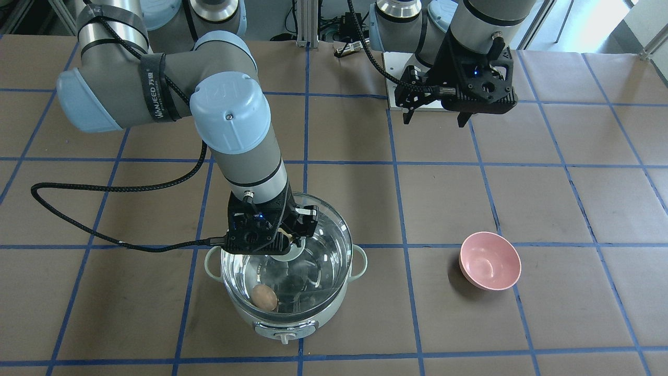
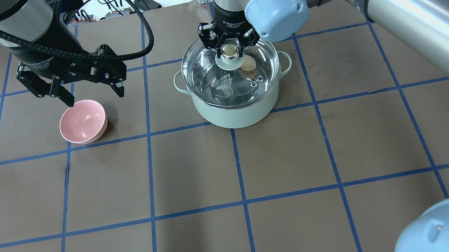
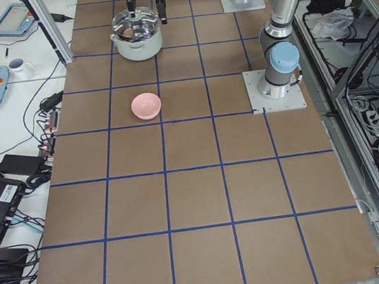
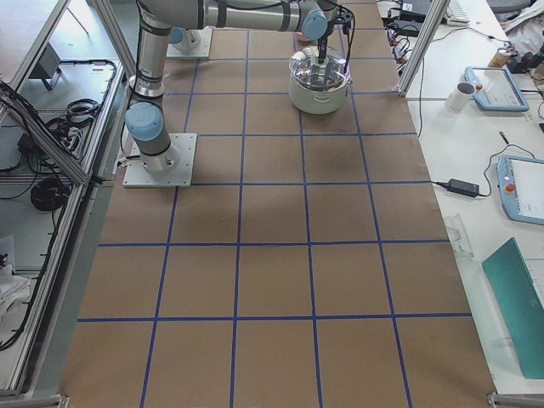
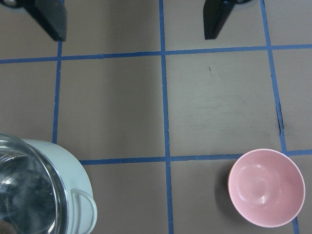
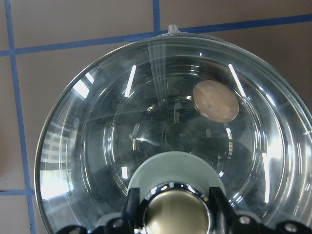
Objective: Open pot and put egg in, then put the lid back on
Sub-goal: 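Carry the glass lid over the pot and lower it on with the right gripper, then hold the lid seated on the pot with the right gripper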
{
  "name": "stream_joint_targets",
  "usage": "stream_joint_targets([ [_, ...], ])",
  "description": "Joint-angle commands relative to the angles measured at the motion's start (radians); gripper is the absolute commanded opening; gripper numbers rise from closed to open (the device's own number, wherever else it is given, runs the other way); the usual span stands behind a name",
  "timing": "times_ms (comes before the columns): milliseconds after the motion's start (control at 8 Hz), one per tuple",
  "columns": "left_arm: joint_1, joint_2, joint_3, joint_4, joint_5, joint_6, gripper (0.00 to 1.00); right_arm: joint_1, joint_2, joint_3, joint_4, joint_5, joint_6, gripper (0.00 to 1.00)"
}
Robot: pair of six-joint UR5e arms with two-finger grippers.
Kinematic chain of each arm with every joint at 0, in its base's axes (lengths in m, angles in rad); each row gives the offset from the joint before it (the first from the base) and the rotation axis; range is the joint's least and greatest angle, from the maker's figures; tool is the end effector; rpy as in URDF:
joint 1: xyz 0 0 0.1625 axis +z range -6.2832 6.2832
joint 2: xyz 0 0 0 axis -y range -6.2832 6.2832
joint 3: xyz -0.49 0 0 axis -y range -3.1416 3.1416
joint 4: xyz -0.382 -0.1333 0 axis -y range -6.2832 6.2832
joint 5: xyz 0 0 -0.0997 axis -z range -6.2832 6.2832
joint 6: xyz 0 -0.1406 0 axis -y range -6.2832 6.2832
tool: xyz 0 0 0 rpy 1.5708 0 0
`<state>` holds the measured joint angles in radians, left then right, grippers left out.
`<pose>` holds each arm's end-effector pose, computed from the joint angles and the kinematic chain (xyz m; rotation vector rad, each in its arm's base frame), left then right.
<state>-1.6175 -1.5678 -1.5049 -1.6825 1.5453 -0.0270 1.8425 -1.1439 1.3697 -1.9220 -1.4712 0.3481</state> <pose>-0.1588 -0.4663 0.5341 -0.0299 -3.1168 -0.0681 0.3275 -0.6267 0.3967 0.1054 3.0039 -0.1340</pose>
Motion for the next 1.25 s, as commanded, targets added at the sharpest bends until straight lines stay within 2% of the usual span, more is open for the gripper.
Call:
stream_joint_targets([
  [0, 0.001, 0.002, 0.0, 0.001, -0.001, -0.001, 1.0, 0.001, 0.018, 0.0, 0.0, 0.0, 0.0, 0.0],
  [1125, 0.002, 0.002, -0.001, 0.018, 0.001, -0.001, 1.0, 0.0, 0.03, 0.0, 0.0, -0.004, -0.024, 0.0],
])
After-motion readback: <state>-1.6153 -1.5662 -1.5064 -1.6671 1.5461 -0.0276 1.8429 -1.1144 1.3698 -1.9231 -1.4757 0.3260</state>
